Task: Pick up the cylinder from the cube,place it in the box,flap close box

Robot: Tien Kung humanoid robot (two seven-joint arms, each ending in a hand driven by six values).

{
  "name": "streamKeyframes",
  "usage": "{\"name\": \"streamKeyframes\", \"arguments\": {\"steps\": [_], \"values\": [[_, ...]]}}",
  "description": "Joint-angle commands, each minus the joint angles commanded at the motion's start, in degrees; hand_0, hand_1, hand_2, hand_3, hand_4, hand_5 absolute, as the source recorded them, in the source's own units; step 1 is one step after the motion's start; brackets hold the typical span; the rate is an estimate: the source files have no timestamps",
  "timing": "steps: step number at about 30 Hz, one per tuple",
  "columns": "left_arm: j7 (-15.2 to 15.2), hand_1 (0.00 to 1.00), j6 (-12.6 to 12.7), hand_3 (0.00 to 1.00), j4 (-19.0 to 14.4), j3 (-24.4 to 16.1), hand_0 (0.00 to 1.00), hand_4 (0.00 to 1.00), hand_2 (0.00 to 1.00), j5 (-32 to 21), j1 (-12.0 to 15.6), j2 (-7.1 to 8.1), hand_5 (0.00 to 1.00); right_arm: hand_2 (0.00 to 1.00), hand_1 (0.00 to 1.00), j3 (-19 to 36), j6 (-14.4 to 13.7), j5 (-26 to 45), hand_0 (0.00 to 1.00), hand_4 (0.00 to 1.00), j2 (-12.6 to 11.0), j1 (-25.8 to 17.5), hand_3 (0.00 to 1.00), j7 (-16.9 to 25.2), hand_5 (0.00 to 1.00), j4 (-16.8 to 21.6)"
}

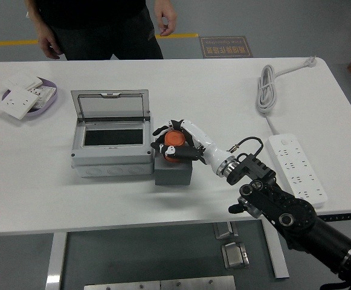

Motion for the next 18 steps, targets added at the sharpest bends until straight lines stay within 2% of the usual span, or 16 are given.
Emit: {"name": "streamKeyframes", "arguments": {"steps": [3,4,9,10,15,16,18], "values": [[-0.04,0.852,-0.02,0.951,0.0,-0.09,0.923,0.002,0.854,0.08,-0.01,-0.01,0.002,0.503,0.587,-0.32,-0.24,-0.1,0.667,0.825,0.04,-0.1,0.557,-0.06,0.299,-0.16],[-0.05,0.852,-0.03,0.951,0.0,-0.13,0.923,0.002,0.854,0.11,-0.01,0.0,0.002,0.507,0.587,-0.44,-0.33,-0.09,0.614,0.606,0.06,-0.11,0.551,-0.06,0.172,-0.2],[-0.08,0.852,-0.03,0.951,0.0,-0.2,0.923,0.002,0.854,0.17,-0.05,-0.03,0.002,0.507,0.587,-0.76,-0.86,0.26,0.614,0.606,0.09,-0.1,0.551,-0.06,0.172,-0.19],[-0.08,0.852,-0.03,0.951,0.0,-0.21,0.923,0.002,0.854,0.18,-0.05,-0.04,0.002,0.491,0.576,-0.81,-0.97,0.34,0.65,0.368,0.1,-0.1,0.53,-0.07,0.002,-0.18],[-0.08,0.852,-0.01,0.951,0.0,-0.24,0.923,0.002,0.854,0.16,-0.03,-0.08,0.002,0.491,0.576,-1.05,-1.61,0.98,0.65,0.368,0.25,-0.18,0.53,-0.11,0.002,-0.09],[-0.07,0.852,0.0,0.951,0.0,-0.27,0.923,0.002,0.854,0.19,-0.02,-0.08,0.002,0.458,0.541,-1.11,-1.73,1.19,0.584,0.147,0.29,-0.2,0.493,-0.13,0.002,-0.08],[-0.09,0.852,0.0,0.951,0.0,-0.28,0.923,0.002,0.854,0.19,-0.02,-0.08,0.002,0.458,0.541,-1.16,-1.98,1.53,0.584,0.147,0.34,-0.24,0.493,-0.15,0.002,-0.01]]}}
